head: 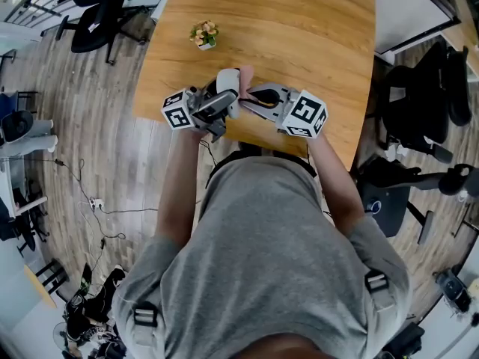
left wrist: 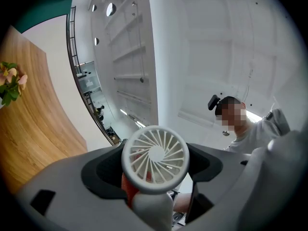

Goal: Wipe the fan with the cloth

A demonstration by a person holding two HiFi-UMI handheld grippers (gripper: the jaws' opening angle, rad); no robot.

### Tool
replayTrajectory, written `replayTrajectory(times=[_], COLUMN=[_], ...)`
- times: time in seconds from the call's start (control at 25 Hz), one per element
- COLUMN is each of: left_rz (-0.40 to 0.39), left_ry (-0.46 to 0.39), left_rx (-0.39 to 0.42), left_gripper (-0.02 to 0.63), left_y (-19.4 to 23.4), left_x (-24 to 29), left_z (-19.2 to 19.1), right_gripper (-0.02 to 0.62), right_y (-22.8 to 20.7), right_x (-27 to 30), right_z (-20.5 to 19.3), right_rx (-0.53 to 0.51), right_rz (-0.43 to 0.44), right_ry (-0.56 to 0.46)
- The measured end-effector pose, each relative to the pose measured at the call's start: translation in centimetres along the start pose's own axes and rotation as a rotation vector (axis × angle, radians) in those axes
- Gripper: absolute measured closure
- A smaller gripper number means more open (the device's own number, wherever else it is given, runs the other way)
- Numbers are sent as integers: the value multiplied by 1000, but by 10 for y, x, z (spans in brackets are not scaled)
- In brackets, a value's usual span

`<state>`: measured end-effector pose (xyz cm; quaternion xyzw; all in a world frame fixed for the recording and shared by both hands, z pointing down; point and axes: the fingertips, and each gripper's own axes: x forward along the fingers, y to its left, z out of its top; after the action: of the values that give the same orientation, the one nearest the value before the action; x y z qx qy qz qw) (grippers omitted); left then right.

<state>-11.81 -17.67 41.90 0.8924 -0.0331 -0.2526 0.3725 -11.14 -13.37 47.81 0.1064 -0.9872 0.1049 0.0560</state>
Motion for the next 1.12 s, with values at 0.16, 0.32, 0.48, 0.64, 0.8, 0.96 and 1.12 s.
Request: replayTrajectory(times=[0.16, 0.32, 0.48, 0.64, 0.8, 0.96, 1.12], left_rz=[-26, -34, -22, 88, 190, 234, 273], left_ry=[-23, -111, -153, -144, -143, -130, -95], left_rx=[-3, 9, 38, 89, 114, 124, 99], left_gripper=[216, 216, 216, 216, 216, 216, 216], left_y=[-14, -24, -33, -28, -20, -22, -23], left_x=[4, 6, 13, 19, 21, 29, 39], left_z=[2, 12, 9, -6, -22, -42, -64], right_gripper=[558, 558, 557, 557, 557, 557, 557], right_y=[12, 25, 38, 55, 71, 77, 72], right_x=[-5, -13, -26, -41, -50, -61, -77], right_z=[0, -6, -20, -25, -20, -10, -2], right_rx=[16, 9, -7, -20, -39, -34, -15], right_rz=[60, 98, 128, 162, 195, 199, 186], right_ry=[7, 25, 54, 55, 41, -6, -60])
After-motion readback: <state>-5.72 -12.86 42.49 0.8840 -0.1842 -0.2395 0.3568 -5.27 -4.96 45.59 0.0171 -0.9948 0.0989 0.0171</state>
